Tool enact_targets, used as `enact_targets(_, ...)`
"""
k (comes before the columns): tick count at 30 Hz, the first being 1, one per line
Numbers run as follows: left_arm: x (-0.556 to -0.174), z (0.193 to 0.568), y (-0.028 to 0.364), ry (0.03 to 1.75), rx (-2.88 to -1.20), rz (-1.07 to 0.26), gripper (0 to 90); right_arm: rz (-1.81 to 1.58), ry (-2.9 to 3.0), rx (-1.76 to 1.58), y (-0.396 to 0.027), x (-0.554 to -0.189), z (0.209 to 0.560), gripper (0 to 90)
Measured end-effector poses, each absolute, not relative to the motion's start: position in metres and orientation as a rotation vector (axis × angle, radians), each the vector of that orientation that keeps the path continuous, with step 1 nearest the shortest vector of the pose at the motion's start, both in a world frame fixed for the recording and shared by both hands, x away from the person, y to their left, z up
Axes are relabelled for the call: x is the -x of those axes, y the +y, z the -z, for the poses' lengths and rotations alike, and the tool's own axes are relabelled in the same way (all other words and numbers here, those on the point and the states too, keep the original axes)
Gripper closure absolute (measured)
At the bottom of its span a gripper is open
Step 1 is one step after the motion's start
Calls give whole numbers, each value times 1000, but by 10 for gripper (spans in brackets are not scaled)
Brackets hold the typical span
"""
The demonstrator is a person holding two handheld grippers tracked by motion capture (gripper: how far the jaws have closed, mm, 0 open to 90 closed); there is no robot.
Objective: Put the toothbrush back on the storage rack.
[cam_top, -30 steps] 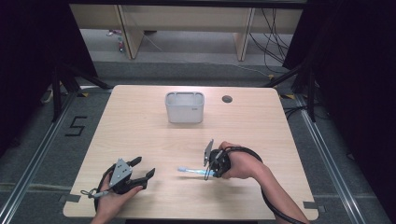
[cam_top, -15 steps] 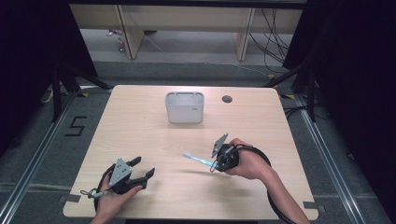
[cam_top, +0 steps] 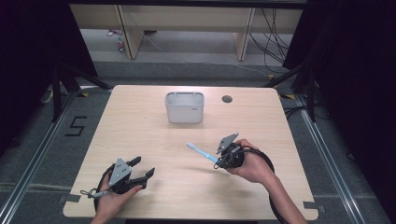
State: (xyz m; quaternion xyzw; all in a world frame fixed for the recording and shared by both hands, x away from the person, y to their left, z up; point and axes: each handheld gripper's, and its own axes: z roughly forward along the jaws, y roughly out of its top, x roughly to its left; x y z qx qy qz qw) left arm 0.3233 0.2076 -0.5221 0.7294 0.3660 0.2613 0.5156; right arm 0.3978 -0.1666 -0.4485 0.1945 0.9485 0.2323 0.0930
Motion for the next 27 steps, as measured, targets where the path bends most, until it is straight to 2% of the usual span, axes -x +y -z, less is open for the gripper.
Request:
enact_targets(22, -323, 522, 208, 884, -1746, -627, 301, -952, 2604, -714, -183, -389, 461, 789)
enact_targets(27, -322, 523, 210, 878, -1705, -636, 326, -1046, 2533, -741, -185, -387, 463, 790)
